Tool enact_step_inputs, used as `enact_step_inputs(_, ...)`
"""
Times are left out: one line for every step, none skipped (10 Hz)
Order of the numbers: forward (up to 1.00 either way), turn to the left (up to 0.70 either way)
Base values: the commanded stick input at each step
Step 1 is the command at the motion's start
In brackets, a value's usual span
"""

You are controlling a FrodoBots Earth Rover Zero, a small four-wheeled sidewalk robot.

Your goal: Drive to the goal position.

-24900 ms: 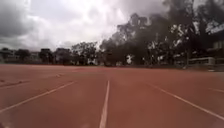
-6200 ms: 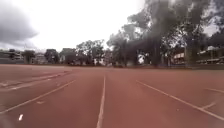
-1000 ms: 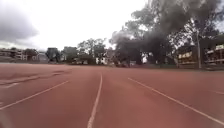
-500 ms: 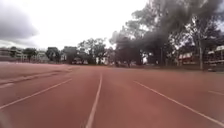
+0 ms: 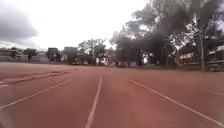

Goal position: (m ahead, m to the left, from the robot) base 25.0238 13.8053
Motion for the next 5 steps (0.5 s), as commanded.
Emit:
enact_step_inputs(0.45,0.0)
enact_step_inputs(0.45,0.0)
enact_step_inputs(0.45,0.0)
enact_step_inputs(0.45,0.0)
enact_step_inputs(0.45,0.0)
